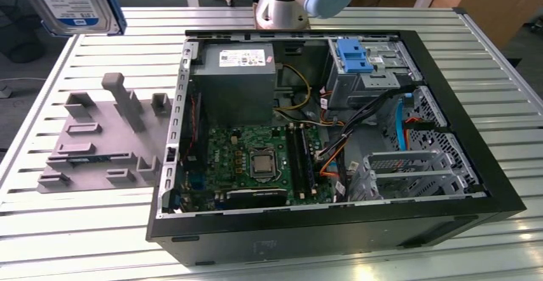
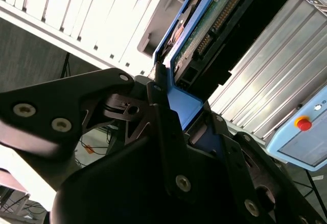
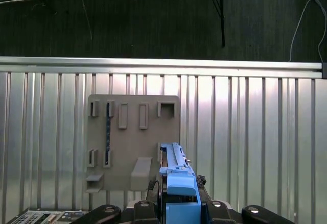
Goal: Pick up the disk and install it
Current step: 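Pick up the disk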
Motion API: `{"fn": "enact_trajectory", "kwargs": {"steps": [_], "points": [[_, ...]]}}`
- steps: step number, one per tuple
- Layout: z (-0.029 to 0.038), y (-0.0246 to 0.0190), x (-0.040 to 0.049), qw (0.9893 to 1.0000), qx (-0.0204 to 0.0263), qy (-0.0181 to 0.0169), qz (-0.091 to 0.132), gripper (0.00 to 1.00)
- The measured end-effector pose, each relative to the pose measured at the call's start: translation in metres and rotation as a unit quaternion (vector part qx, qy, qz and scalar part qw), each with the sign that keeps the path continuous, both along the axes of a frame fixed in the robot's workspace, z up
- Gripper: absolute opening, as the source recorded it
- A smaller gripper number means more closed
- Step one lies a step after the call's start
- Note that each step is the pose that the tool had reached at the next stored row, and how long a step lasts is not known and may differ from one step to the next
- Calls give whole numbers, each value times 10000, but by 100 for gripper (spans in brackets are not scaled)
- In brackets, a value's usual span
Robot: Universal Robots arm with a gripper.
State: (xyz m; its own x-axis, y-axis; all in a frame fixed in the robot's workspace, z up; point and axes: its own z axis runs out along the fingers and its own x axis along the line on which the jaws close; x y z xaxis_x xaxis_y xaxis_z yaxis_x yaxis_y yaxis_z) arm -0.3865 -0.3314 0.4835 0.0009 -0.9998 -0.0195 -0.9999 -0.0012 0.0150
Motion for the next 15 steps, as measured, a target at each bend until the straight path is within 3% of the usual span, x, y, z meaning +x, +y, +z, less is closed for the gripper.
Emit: {"fn": "enact_trajectory", "kwargs": {"steps": [15], "points": [[0,0,105,10000,0,0,0,36]]}}
